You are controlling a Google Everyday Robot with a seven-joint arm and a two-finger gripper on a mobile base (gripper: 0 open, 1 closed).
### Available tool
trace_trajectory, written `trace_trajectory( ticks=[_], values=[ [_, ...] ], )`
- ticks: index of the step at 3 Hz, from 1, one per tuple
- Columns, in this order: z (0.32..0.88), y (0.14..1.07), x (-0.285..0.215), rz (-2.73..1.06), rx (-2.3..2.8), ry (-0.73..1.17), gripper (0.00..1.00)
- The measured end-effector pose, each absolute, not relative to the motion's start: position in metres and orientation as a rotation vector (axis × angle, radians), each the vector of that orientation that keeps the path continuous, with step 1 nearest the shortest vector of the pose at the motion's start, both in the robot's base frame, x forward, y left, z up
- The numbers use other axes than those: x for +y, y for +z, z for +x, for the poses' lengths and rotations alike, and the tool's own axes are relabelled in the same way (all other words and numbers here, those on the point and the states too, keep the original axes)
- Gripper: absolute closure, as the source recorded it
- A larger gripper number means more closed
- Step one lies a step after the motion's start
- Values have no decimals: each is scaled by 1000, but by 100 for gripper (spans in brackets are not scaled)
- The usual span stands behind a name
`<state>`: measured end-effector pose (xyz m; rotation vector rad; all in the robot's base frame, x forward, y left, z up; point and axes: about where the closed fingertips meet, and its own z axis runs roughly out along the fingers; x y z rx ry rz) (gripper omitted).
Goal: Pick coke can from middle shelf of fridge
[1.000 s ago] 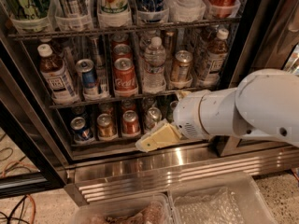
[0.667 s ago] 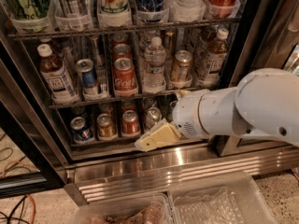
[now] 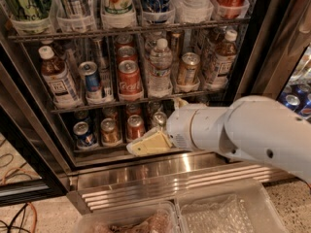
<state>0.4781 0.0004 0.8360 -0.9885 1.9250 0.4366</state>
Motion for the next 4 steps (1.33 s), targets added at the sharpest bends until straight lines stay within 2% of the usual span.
trace_trajectory(
  ticks=[2,4],
  values=[
    [495,812,54,-850,1865,435,0],
    [523,813,77,-743,1746,393,0]
  ],
)
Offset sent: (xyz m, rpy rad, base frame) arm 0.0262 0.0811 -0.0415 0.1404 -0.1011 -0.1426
